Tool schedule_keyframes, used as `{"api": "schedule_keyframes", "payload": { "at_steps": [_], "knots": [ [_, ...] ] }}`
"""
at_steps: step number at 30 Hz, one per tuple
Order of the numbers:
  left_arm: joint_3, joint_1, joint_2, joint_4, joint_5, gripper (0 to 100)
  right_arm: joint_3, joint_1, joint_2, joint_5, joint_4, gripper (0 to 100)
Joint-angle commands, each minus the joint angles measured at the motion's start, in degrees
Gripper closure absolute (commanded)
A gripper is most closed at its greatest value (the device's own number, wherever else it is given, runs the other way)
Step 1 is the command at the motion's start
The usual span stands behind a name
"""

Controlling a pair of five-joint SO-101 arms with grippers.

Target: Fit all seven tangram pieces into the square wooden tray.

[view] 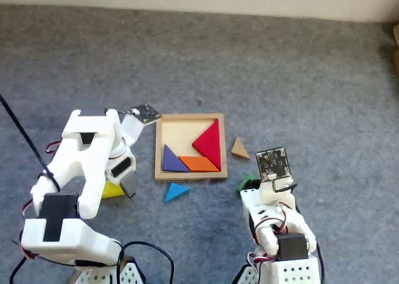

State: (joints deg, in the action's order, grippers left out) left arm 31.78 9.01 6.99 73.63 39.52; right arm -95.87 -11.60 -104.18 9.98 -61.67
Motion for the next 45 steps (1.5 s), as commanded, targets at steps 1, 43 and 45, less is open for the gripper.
{"api": "schedule_keyframes", "payload": {
  "at_steps": [1,43,45],
  "knots": [
    [0.7,-0.9,0.8,-1.4,-0.5,83,-8.7,0.5,-0.4,0.2,-0.3,96.9],
    [-0.7,0.6,0.9,-0.5,-4.4,74,-8.7,0.5,-0.4,0.3,-0.5,96.9],
    [-1.4,0.6,2.0,-0.5,-4.6,72,-8.7,0.5,-0.4,0.3,-0.5,96.9]
  ]
}}
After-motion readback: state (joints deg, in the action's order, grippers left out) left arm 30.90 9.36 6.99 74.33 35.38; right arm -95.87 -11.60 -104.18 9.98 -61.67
